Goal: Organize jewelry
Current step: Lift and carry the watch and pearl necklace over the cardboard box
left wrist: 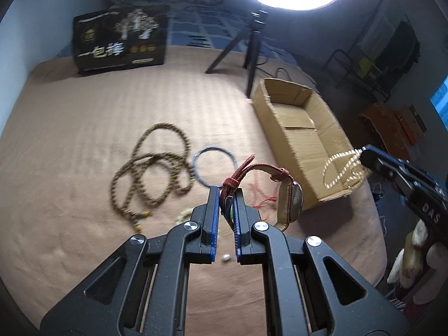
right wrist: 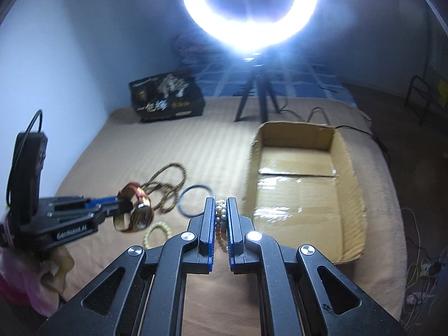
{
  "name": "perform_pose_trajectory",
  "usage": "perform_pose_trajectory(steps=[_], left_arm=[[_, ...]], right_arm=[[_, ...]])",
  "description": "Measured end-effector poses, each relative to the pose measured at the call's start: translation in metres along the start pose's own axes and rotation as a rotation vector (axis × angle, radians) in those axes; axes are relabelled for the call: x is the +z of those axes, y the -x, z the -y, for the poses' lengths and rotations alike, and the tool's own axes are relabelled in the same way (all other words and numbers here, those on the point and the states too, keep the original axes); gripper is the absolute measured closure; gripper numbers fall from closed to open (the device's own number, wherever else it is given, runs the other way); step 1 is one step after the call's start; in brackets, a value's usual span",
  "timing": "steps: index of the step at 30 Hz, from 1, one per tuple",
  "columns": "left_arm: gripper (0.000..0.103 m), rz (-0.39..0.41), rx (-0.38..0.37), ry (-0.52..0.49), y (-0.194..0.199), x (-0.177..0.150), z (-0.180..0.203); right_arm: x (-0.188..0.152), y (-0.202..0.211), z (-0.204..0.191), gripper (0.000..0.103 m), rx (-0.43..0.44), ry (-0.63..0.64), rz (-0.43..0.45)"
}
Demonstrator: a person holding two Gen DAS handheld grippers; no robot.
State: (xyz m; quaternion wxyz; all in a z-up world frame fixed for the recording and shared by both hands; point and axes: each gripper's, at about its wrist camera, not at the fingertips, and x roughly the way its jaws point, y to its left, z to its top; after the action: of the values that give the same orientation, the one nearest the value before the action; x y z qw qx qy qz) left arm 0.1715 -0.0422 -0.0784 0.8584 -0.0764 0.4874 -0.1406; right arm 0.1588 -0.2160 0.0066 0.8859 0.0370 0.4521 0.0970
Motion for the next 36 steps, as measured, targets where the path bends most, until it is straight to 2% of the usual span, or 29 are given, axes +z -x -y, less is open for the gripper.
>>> perform_pose_trajectory(steps=[8,16,21,36], left_arm=[[0.096,0.001,-0.052,-0.071,-0.019,0.014,0.048],[0.096,-0.022,-0.082,-0.109,-0.045,0.017,0.084],[0.096,-0.035,-0.094,-0.125,-0.057,0.019,0.097],[0.094,-0.063,-0.126,-0.143,-0.084,0.021,0.118]], right_arm=[[0.011,-0.005,0.037,0.097,-0.053,-0.069,0.010],[0.006,-0.014,0.074,0.097,-0.109,-0.138,-0.024],[0.001,-0.019,0.091,0.097,-0.121,-0.180,-0.050],[-0.003,-0.024,0.106,0.097,-0.167,-0.209,-0.072]])
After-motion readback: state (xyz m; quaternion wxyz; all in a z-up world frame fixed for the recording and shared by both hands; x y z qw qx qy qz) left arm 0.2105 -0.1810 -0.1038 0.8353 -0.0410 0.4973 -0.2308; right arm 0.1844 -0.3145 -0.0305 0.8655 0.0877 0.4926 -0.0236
